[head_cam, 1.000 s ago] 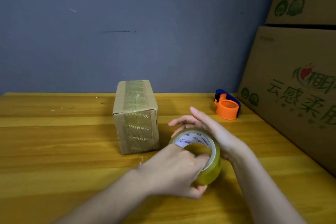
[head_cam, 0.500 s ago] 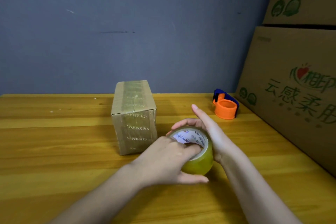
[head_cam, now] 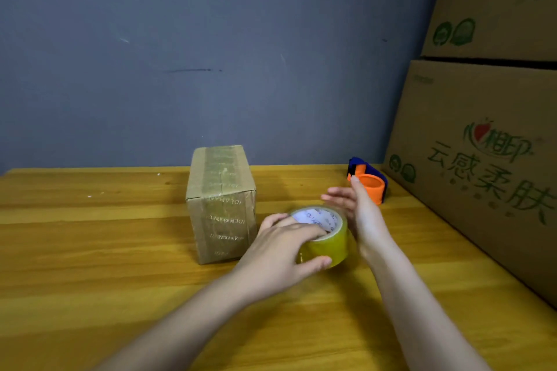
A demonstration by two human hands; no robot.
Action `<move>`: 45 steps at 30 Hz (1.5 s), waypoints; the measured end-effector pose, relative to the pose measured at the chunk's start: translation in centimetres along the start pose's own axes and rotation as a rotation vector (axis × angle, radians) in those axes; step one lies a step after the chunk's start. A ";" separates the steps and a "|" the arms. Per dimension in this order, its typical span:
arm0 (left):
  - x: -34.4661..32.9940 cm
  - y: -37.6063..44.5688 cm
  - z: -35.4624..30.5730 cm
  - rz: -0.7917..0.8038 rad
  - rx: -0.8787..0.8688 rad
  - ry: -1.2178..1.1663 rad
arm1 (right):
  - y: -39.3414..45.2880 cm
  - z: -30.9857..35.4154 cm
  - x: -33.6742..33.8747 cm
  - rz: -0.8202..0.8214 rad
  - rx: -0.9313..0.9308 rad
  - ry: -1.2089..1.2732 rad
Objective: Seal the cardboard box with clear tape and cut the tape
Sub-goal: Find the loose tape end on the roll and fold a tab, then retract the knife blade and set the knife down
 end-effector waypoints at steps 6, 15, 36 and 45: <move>-0.6 2.8 0.6 -0.030 0.264 0.058 | -1.6 1.9 1.0 -0.216 0.386 -0.417; -3.2 7.5 3.2 -0.007 0.385 0.134 | 3.2 1.5 1.7 -0.155 0.344 -0.548; -9.3 11.7 7.6 0.090 0.397 0.192 | 10.5 -0.7 3.6 -0.185 0.240 -0.783; -8.1 9.8 5.2 0.006 0.386 0.093 | 6.6 1.1 5.3 -0.115 0.235 -0.826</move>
Point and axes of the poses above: each hand's wrist, its own y-axis towards the middle knuckle, its own x-axis out of the back of the hand, z = x × y, the point moved 5 cm from there along y, towards the middle knuckle, and after that the axes turned 9 degrees about -x, right-handed, at the moved point
